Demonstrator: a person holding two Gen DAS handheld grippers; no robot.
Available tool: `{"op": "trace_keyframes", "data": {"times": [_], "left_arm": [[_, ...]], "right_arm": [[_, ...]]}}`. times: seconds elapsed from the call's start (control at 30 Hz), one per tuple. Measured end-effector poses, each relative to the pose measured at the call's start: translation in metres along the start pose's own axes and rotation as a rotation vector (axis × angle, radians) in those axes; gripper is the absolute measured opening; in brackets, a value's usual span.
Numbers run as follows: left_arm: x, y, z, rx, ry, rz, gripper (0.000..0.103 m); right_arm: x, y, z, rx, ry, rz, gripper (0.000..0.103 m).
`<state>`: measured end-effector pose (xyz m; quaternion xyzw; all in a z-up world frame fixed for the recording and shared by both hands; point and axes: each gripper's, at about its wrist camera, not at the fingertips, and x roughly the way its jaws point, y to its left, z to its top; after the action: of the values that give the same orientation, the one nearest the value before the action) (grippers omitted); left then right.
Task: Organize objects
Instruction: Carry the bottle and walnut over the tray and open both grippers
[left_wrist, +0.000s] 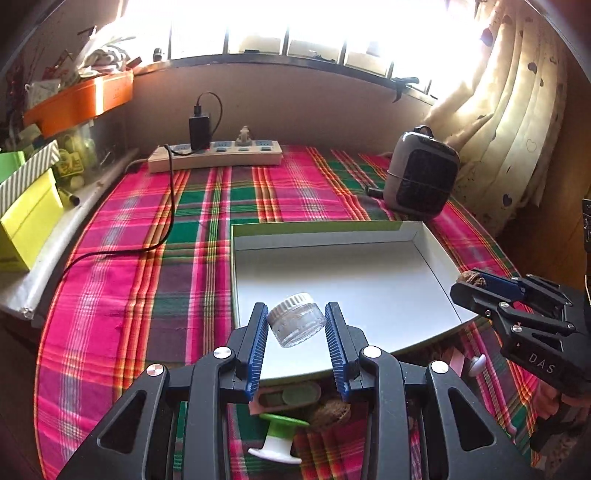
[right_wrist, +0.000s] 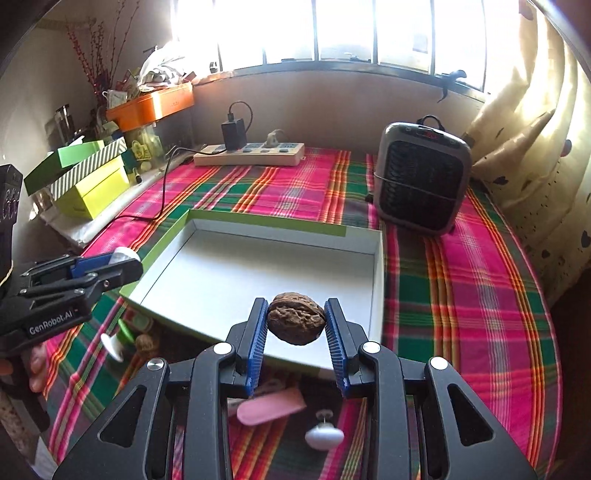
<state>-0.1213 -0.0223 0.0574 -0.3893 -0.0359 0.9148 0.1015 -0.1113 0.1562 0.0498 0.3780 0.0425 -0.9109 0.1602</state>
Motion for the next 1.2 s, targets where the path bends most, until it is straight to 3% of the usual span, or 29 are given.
{"op": "trace_keyframes", "data": {"times": [0.5, 1.2], "left_arm": [[0.053, -0.004, 0.007, 0.034, 0.1, 0.02, 0.03], [0.065, -0.005, 0.008, 0.044, 0.122, 0.039, 0.03]], "right_arm": [[0.064, -0.005, 0.015, 0.001, 0.126, -0.002, 0.033], [0.082, -0.008, 0.014, 0.0, 0.17, -0.02, 0.033]]}}
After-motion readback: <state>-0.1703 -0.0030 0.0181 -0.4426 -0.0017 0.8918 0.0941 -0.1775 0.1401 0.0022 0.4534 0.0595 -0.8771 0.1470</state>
